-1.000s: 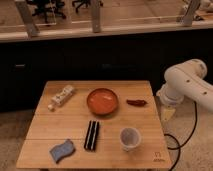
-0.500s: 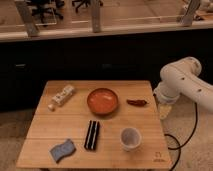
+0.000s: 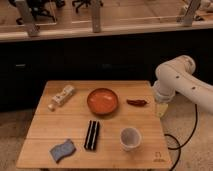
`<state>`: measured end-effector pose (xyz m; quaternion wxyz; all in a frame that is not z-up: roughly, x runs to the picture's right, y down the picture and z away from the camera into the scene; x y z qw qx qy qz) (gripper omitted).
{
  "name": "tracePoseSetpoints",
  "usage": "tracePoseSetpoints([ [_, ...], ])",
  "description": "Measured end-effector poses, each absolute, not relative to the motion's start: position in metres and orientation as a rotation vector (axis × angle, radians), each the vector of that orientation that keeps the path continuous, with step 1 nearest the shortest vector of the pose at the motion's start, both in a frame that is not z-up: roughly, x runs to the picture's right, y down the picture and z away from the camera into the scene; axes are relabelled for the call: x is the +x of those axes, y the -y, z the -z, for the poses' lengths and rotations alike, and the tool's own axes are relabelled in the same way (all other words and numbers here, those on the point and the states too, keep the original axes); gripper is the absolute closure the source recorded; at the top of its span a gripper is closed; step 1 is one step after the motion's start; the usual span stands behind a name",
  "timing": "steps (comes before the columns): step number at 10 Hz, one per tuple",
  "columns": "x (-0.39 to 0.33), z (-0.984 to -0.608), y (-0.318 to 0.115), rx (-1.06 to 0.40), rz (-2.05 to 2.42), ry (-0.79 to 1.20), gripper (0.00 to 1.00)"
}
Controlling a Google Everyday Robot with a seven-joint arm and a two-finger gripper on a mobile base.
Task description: Push the ceramic bowl across the table
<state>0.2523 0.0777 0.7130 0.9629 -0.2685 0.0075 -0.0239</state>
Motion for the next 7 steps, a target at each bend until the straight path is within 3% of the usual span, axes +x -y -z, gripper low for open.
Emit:
tracePoseSetpoints([
  [7, 0.2428, -0.7247, -0.0685, -0.541, 0.104, -0.005, 0.20],
])
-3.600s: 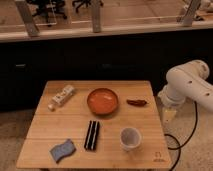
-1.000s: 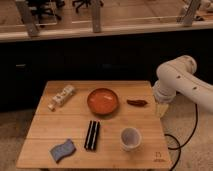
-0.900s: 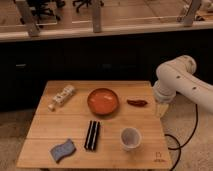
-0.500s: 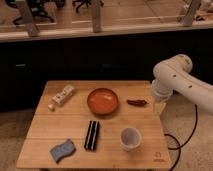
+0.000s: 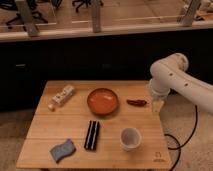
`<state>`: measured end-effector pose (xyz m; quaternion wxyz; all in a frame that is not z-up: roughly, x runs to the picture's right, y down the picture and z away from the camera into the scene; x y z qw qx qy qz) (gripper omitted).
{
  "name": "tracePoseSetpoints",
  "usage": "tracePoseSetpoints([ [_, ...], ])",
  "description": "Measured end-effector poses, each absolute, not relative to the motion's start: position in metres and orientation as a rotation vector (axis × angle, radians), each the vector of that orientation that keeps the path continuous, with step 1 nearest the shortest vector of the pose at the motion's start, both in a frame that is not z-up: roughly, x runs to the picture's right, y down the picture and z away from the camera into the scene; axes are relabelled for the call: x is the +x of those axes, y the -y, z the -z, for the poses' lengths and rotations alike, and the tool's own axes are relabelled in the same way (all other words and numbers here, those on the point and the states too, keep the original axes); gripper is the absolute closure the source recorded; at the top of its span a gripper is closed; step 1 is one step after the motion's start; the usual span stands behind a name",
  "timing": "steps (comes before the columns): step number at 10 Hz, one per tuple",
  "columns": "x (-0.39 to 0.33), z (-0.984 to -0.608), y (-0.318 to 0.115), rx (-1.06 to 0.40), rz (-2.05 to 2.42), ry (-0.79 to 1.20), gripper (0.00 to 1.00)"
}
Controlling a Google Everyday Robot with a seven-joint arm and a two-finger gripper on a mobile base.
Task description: Push the ceramic bowl across the table
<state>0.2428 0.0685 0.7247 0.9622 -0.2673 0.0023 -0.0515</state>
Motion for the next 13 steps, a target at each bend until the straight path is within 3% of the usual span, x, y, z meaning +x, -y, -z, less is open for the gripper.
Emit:
tracePoseSetpoints([
  [13, 0.230, -0.746, -0.056, -0.524, 0.177, -0.001, 0.20],
])
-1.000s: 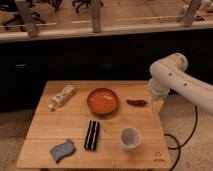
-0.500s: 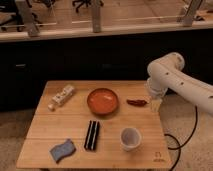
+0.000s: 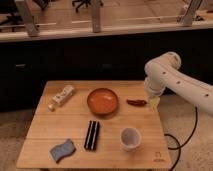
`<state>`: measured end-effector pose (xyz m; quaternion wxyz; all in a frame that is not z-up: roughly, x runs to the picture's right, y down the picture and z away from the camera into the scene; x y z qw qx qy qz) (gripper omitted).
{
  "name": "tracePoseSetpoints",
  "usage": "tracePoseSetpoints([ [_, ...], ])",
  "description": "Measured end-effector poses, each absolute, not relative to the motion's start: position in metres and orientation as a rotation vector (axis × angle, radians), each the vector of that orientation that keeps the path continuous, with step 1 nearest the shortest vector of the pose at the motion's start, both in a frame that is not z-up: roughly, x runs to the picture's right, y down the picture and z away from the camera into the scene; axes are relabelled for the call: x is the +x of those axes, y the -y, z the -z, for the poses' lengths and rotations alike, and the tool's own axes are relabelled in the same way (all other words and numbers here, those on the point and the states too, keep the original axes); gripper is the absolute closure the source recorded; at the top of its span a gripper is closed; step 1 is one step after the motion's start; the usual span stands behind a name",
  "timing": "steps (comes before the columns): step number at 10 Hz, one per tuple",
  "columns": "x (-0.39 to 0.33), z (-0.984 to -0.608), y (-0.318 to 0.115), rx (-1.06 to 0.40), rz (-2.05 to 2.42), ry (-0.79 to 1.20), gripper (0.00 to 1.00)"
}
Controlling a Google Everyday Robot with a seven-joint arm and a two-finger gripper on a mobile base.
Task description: Push the ceramic bowl across the table
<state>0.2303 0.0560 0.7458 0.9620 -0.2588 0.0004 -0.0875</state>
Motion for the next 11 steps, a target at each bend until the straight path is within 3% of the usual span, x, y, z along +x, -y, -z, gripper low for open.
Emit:
tracePoseSetpoints([
  [11, 0.222, -0.762, -0.047, -0.512, 0.218, -0.008, 0.20],
])
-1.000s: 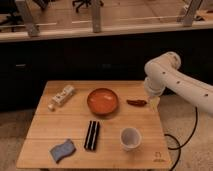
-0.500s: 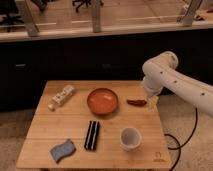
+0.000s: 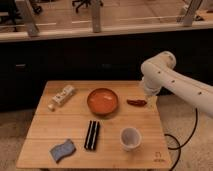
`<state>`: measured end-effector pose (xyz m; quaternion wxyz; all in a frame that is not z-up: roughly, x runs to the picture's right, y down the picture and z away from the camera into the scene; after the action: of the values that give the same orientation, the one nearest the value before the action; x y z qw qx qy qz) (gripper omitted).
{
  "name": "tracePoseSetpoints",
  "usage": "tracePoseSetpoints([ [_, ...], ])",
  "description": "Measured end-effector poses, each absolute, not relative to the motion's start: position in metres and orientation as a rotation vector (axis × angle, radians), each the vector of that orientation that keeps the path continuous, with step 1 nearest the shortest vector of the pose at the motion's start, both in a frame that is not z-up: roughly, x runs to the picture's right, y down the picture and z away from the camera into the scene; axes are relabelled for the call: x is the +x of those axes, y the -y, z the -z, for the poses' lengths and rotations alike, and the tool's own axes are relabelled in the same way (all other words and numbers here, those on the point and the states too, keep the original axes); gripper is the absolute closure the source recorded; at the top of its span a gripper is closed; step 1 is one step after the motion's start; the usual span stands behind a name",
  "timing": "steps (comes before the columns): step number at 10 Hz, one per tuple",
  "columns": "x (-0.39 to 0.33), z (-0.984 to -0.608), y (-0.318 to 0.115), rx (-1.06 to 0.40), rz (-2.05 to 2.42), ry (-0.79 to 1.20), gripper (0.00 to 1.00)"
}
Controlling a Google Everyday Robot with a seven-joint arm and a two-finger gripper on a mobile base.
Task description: Push the ceramic bowl across the table
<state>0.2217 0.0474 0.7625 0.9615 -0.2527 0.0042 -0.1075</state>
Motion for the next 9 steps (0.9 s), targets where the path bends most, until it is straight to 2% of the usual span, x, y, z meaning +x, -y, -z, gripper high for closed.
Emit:
tracePoseSetpoints([
  [9, 0.216, -0.781, -0.040, -0.509, 0.246, -0.016, 0.20],
])
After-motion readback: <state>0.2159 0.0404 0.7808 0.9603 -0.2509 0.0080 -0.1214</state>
